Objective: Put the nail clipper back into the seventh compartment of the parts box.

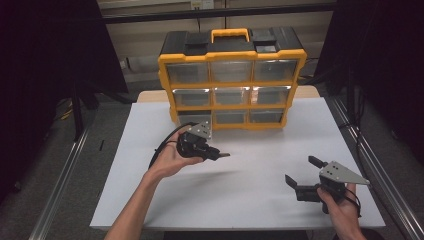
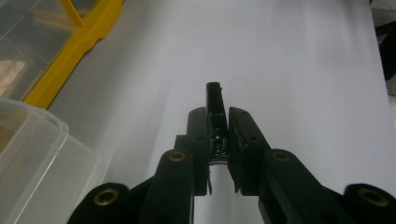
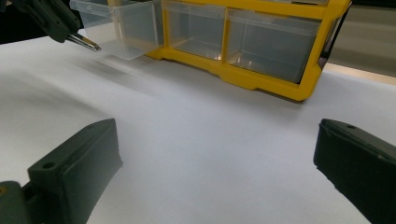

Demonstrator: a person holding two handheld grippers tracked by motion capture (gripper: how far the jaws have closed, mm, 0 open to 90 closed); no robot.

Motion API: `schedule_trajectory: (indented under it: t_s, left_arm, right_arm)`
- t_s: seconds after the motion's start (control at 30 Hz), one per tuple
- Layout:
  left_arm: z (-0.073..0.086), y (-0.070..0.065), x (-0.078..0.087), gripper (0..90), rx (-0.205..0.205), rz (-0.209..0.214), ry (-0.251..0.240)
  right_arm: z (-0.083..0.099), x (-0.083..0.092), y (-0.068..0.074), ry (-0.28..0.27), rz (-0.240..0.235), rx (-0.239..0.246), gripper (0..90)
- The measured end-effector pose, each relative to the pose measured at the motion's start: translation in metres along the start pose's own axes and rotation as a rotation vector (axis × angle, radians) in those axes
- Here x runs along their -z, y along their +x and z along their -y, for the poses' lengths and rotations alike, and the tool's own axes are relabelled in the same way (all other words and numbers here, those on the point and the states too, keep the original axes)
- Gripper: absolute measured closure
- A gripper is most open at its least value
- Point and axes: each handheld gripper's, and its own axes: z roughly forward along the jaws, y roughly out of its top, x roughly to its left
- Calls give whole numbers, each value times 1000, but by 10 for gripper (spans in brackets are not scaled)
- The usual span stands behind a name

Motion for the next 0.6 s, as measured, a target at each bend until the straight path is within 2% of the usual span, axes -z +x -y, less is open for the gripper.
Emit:
schedule_trajectory:
  t_s: [0.03,0.1,0.6]
  left_arm:
    - [0,0,1,793,-7,-14,-11]
    - [1,1,4,793,4,-21,-21]
    - [1,5,27,794,16,-55,-75]
  right_arm:
    - [0,0,0,0,2,0,3]
    - [0,0,0,2,0,1,3]
    - [0,0,0,1,3,-5,3]
